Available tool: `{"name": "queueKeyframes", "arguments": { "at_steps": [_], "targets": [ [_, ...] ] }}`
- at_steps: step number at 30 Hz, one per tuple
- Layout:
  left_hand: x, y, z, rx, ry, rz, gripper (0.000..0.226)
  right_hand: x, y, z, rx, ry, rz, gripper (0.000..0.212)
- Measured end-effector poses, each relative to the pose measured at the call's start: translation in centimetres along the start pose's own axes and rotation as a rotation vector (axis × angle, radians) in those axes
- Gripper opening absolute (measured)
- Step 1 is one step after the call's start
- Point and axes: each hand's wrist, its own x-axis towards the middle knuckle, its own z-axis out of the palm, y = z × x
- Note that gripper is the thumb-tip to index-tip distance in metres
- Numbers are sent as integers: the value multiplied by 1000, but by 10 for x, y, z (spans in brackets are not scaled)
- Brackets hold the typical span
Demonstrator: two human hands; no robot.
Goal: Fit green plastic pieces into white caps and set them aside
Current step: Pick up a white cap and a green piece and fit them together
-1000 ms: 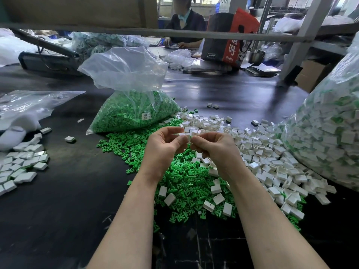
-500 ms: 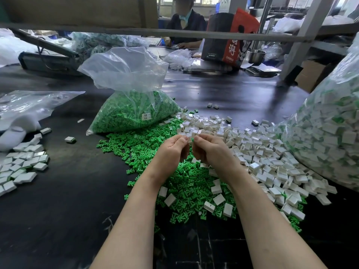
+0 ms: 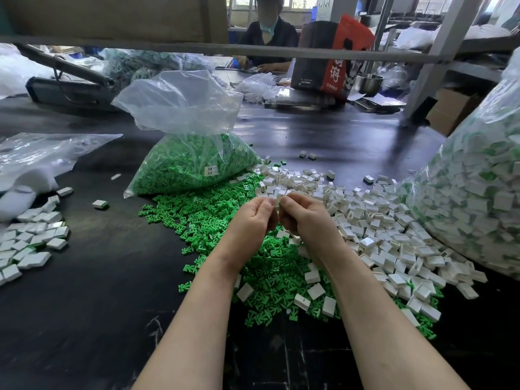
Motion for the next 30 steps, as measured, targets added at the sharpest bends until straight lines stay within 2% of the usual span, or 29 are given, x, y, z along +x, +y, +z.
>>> {"name": "queueKeyframes", "arguments": {
  "at_steps": [9,20,30],
  "targets": [
    [1,-3,-1,31,-23,-2,35,-2,0,1,-5,18,-2,26],
    [5,-8,6,24,20,-29,33,-3,-4,4,-6,32,22,27],
    [5,-12,10,-27,67,52,31,-3,-3,8,17,40,16,27]
  ]
}}
